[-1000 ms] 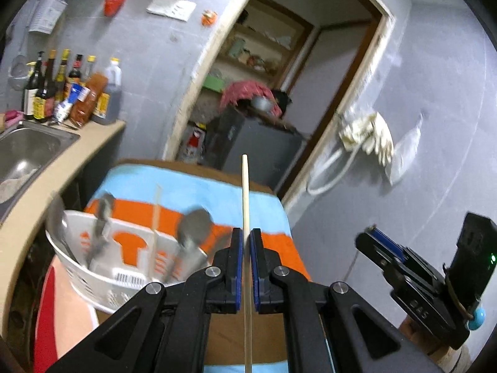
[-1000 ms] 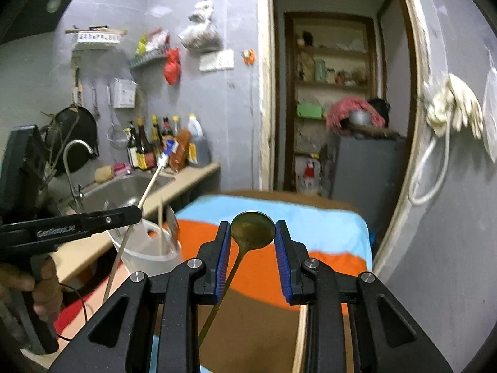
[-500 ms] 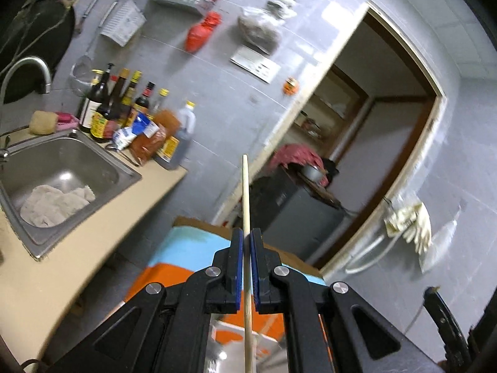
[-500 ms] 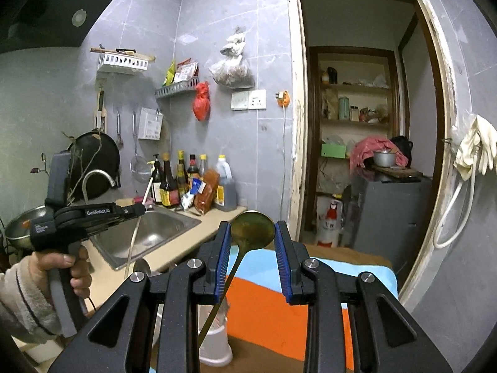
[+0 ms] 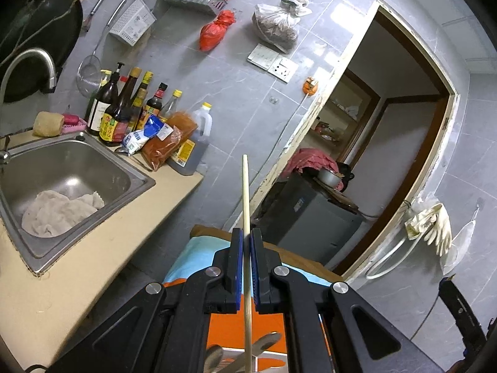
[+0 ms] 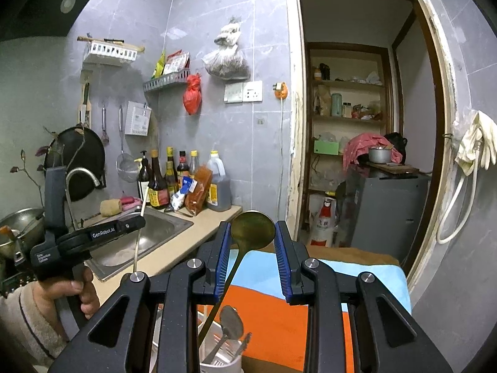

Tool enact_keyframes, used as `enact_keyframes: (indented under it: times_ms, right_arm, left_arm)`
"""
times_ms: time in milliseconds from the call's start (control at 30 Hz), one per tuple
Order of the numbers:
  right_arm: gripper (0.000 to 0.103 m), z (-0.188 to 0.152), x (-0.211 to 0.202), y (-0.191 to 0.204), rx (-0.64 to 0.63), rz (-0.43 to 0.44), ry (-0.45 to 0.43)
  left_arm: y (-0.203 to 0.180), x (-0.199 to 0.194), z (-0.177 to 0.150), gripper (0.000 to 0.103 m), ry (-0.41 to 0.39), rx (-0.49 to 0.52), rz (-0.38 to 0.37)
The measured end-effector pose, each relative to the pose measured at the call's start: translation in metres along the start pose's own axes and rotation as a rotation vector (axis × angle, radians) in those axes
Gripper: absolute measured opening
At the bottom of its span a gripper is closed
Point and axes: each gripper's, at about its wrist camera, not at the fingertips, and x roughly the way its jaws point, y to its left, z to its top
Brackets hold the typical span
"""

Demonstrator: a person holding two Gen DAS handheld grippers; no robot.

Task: Organize utensils
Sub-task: 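Lift the gold spoon with the right gripper while the left gripper lifts the chopstick toward the caddy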

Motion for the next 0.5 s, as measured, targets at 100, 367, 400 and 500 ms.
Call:
enact_keyframes:
  times_ms: [100, 367, 400, 500]
  right_arm:
    - [0.025, -0.007, 0.013, 0.009, -0.023, -0.010, 0.018]
    - [0.025, -0.021, 0.031, 0.031, -0.092, -0.020, 0.071]
    - [0.025, -0.021, 0.033, 0.032, -0.093, -0.021, 0.077]
    - [0.025, -0.026, 0.036, 0.033, -0.095, -0.024, 0.098]
  left_arm:
    - [0.005, 0.003, -0.003, 0.005, 0.000, -0.003, 0.007]
    - [0.009, 0.005, -0.008, 0.005, -0.023, 0.013, 0.019]
    - [0.010, 0.006, -0.009, 0.005, -0.023, 0.013, 0.019]
    - [0.010, 0.006, -0.010, 0.005, -0.022, 0.012, 0.016]
